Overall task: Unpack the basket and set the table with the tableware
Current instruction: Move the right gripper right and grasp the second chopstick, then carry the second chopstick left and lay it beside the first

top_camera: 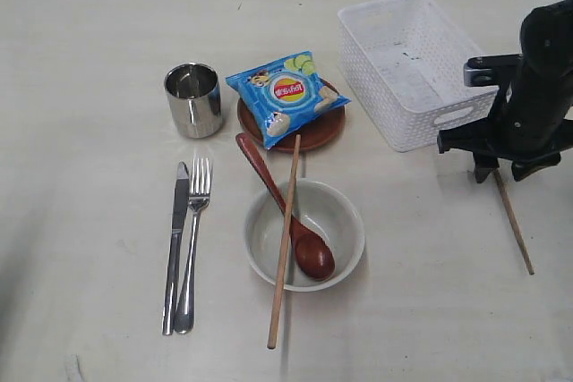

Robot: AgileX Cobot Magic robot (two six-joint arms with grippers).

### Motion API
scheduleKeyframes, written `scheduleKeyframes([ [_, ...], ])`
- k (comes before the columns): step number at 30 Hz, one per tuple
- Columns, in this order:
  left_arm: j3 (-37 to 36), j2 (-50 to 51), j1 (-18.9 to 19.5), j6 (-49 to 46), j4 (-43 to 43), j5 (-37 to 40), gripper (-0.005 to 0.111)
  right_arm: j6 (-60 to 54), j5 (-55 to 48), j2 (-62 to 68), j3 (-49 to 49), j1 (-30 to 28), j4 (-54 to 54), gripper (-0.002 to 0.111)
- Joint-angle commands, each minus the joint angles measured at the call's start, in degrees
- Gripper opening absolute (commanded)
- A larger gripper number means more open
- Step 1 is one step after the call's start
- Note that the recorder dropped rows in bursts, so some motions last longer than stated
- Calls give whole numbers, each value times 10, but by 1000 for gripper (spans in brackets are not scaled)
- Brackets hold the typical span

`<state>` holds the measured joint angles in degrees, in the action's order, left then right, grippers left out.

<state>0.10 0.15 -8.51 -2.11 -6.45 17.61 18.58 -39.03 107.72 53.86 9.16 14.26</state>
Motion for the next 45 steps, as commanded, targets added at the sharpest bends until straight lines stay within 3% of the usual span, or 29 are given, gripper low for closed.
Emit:
scheduleKeyframes([
  [1,-1,-2,3,2,7,-5,0,-6,-1,25,0,-4,20,35],
  [5,-1,-2,3,2,7,-5,0,-10,-19,33,0,-4,20,1],
  [6,-1,-2,3,2,7,-5,0,-11,-24,33,0,-4,20,0],
  [14,-1,-2,3,2,7,-5,0,-8,-98,13,0,-4,28,-1],
  [27,-1,-2,3,2,7,-5,0,0,-176,-143,0,-4,-18,-1],
  [30,-1,-2,3,2,7,-5,0,-32,-185,-181,0,-4,-68,-1],
  [38,-1,-2,3,2,7,-5,0,-206,-176,-260,0,10,-424,-1],
  [45,-1,-2,3,2,7,-5,0,-165,-124,-253,-20,116,-469,-1],
])
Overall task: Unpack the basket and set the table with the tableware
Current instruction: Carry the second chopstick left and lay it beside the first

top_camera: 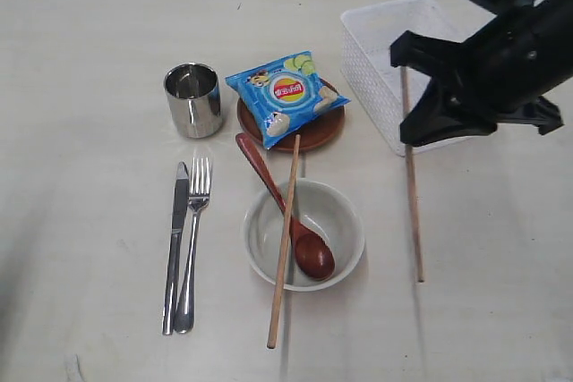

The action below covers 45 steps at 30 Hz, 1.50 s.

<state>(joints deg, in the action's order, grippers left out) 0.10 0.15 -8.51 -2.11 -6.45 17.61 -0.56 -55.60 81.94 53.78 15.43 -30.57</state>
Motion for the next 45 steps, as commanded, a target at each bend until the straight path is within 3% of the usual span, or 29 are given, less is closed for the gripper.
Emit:
scheduleKeyframes([
  [1,-1,-2,3,2,7,-5,0,32,59,7,-29,71,-28,-1],
  [13,-1,-2,3,2,7,-5,0,38,161,114,-51,168,-108,-1],
  [19,-1,-2,3,2,7,-5,0,47,206,131,-52,168,-117,-1],
  [33,-1,-2,3,2,7,-5,0,52,177,131,-52,176,-116,-1],
  [45,-1,-2,3,2,7,-5,0,81,221,131,-52,200,-114,-1],
])
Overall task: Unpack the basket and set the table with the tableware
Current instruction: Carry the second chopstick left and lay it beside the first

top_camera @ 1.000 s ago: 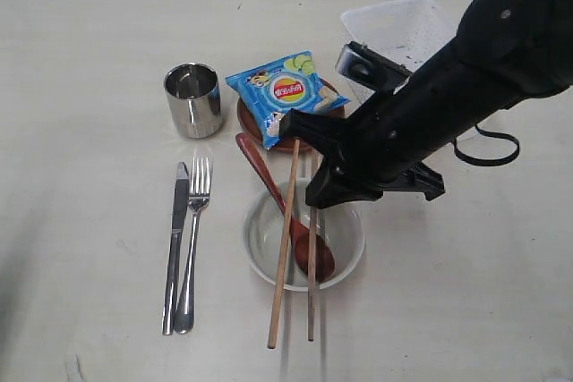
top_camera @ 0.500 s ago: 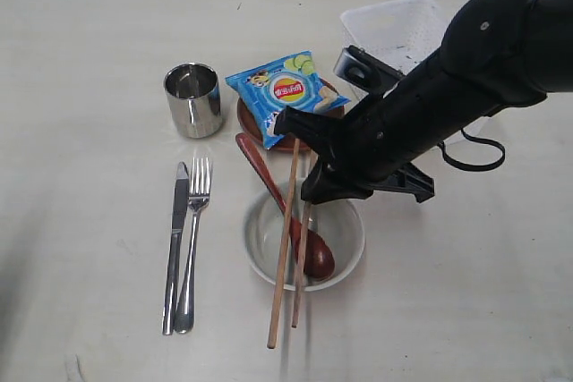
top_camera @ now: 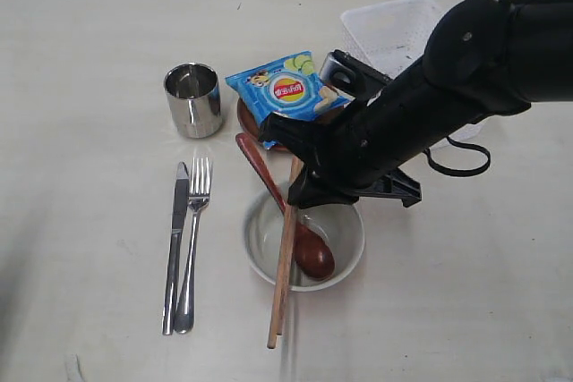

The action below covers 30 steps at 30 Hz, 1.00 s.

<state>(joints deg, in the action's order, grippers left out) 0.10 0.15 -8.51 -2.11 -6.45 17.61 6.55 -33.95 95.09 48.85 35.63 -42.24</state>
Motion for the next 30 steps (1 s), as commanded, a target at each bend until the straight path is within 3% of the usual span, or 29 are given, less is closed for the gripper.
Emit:
scheduleKeyframes([
  [1,-1,-2,3,2,7,-5,0,11,4,0,-3,-2,3,-1],
  [23,-1,-2,3,2,7,-5,0,22,-5,0,-3,-1,37,0],
  [26,-1,-2,3,2,7,-5,0,22,-4,0,-3,-1,37,12],
  [30,-1,-2,3,2,7,-5,0,22,-2,0,-3,-1,37,38],
])
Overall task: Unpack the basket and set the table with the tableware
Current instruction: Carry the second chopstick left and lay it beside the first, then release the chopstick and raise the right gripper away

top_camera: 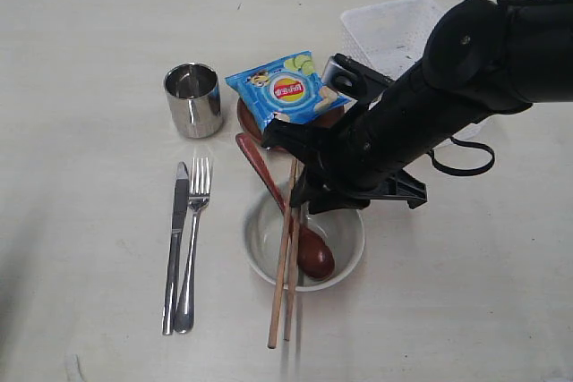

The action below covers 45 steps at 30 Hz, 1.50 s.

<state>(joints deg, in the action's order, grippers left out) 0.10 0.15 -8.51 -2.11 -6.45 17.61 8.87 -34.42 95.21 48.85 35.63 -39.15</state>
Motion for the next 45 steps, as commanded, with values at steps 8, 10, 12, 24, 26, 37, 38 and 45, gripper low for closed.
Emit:
scheduleKeyframes([
  [8,-1,-2,3,2,7,-5,0,-12,3,-2,-3,-1,3,46],
  [10,-1,-2,3,2,7,-5,0,-17,3,-2,-3,-1,-5,46],
  [12,-1,-2,3,2,7,-5,0,-37,3,-2,-3,-1,-24,46],
  [24,-1,-2,3,2,4,-5,0,-85,-64,-70,62,-2,28,46],
  [26,-1,-2,3,2,4,-5,0,-84,-63,-97,71,-2,52,46],
  [37,-1,-2,3,2,4,-5,0,-78,-59,-256,111,-2,164,46],
  [38,-1,-2,3,2,3,-5,0,-78,-56,-274,112,-2,169,46],
  [45,-1,-2,3,2,3,-5,0,-77,-46,-406,114,-2,220,22],
])
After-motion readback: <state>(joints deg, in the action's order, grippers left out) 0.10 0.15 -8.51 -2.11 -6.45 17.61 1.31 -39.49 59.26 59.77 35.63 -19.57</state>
